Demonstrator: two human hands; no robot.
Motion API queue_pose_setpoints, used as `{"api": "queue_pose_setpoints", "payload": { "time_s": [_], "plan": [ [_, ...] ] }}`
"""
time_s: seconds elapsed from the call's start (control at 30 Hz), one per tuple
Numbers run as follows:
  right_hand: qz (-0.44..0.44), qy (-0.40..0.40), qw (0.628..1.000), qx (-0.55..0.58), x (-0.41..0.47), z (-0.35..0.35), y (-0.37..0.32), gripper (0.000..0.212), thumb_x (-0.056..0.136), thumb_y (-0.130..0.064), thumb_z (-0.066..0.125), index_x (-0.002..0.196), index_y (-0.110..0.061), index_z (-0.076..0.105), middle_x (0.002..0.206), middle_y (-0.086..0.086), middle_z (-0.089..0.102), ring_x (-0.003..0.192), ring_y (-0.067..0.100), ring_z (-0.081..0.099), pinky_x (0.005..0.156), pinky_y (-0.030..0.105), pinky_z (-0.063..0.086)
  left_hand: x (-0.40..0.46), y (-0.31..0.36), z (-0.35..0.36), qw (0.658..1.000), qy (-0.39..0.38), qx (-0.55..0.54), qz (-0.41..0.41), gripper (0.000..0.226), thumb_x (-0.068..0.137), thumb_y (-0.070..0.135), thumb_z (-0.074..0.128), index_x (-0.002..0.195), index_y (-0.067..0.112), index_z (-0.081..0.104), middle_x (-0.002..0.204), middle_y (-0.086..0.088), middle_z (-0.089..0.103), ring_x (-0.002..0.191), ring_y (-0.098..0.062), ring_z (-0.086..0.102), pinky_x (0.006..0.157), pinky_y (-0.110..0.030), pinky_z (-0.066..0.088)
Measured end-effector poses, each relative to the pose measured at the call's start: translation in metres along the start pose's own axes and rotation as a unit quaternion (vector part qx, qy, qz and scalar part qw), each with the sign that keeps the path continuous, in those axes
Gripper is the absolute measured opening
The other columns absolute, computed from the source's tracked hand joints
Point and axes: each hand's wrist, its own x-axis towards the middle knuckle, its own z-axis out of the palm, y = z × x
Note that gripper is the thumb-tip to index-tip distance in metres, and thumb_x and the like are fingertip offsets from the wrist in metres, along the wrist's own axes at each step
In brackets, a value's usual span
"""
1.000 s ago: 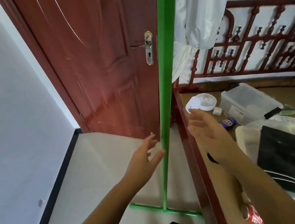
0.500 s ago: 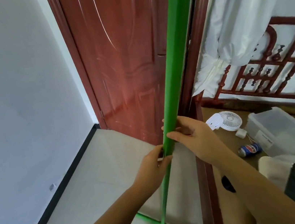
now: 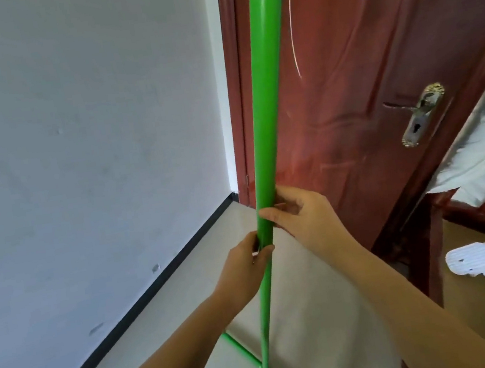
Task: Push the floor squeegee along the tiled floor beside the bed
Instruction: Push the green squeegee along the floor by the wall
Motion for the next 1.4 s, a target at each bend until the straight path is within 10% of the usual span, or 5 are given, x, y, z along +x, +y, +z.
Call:
{"api": "queue_pose_setpoints", "payload": {
  "time_s": [0.2,0.37,0.67,1.0,1.4],
  "plan": [
    [-0.010,-0.040,0.999,0.017,0.071,0.037,0.002,0.018,0.077,-0.015,0.065,0.087,-0.030,0.068,0.077,-0.013,0.071,0.081,0.011,0.067,0.084,0.041,0.056,0.043,-0.029,-0.043,0.999,0.039,0.005,-0.034,0.021,0.090,0.028,0.047,0.103,0.012,0.053,0.099,-0.010,0.066,0.093,-0.025,0.060,0.087,-0.043,0.050],
    [-0.026,-0.090,0.995,0.028,0.131,0.069,0.006,0.019,0.076,-0.018,0.066,0.094,-0.024,0.068,0.089,-0.002,0.073,0.085,0.013,0.068,0.082,0.040,0.057,0.075,-0.049,-0.074,0.992,0.108,-0.001,-0.068,0.006,0.091,0.022,0.046,0.089,0.017,0.046,0.077,0.001,0.059,0.074,-0.019,0.056,0.065,-0.019,0.045],
    [-0.095,-0.236,0.966,0.046,0.246,0.116,0.017,0.021,0.073,-0.021,0.069,0.094,-0.028,0.069,0.080,-0.015,0.069,0.080,0.009,0.068,0.081,0.037,0.057,0.139,-0.082,-0.114,0.954,0.237,-0.020,-0.180,0.019,0.091,0.026,0.045,0.096,0.008,0.048,0.091,-0.018,0.065,0.087,-0.033,0.061,0.082,-0.049,0.051],
    [-0.163,-0.481,0.859,0.063,0.369,0.139,0.021,0.025,0.081,-0.016,0.063,0.106,-0.017,0.064,0.087,-0.004,0.066,0.088,0.019,0.066,0.076,0.037,0.059,0.219,-0.075,-0.116,0.813,0.493,-0.049,-0.307,0.021,0.092,0.018,0.042,0.112,0.015,0.048,0.097,-0.008,0.062,0.093,-0.027,0.061,0.078,-0.040,0.050],
    [-0.252,-0.575,0.776,0.059,0.431,0.175,0.017,0.022,0.083,-0.018,0.062,0.104,-0.015,0.061,0.079,-0.006,0.060,0.083,0.020,0.064,0.073,0.035,0.059,0.272,-0.091,-0.127,0.709,0.607,-0.070,-0.351,0.027,0.093,0.023,0.043,0.118,0.013,0.046,0.102,-0.008,0.061,0.097,-0.026,0.060,0.079,-0.036,0.050]
  ]
}}
